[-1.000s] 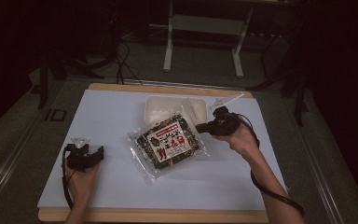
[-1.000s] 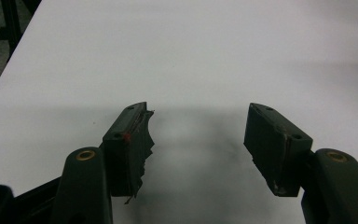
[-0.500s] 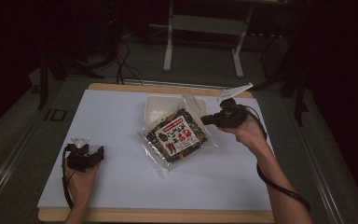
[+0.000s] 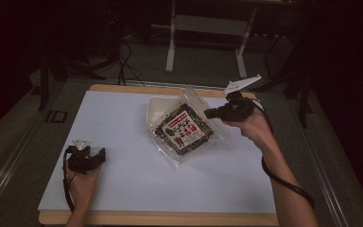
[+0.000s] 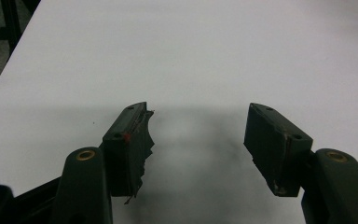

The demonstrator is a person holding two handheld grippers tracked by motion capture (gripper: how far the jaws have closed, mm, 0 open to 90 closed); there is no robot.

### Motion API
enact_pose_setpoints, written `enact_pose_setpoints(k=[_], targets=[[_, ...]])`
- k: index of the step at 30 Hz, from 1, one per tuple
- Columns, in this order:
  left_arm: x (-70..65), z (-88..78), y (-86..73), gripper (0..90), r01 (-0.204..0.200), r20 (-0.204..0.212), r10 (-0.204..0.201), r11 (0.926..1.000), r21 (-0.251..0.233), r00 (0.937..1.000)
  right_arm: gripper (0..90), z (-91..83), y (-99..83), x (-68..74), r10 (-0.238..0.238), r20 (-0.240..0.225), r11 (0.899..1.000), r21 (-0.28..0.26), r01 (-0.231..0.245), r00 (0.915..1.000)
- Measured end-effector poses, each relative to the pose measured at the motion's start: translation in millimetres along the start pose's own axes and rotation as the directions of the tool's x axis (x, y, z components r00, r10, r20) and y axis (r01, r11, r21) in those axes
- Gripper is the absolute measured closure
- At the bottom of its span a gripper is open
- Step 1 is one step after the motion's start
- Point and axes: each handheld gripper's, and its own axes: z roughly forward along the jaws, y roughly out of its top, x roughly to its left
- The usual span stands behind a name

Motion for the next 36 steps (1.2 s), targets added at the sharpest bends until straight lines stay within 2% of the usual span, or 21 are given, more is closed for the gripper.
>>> enact_pose_setpoints(k=[28, 36], targets=[[0.0, 0.0, 0.0, 40.1, 0.001, 0.0, -0.001, 1.0, 0.0, 1.0, 89.6, -19.7, 32.5, 4.1, -0.086, 0.02, 0.996, 0.026, 0.086, 0.9961], [0.0, -0.1, 0.0, 40.1, 0.0, -0.001, 0.0, 1.0, 0.001, 1.0, 89.6, -32.0, 42.1, 3.6, -0.096, 0.034, 0.995, 0.007, 0.096, 0.9948]])
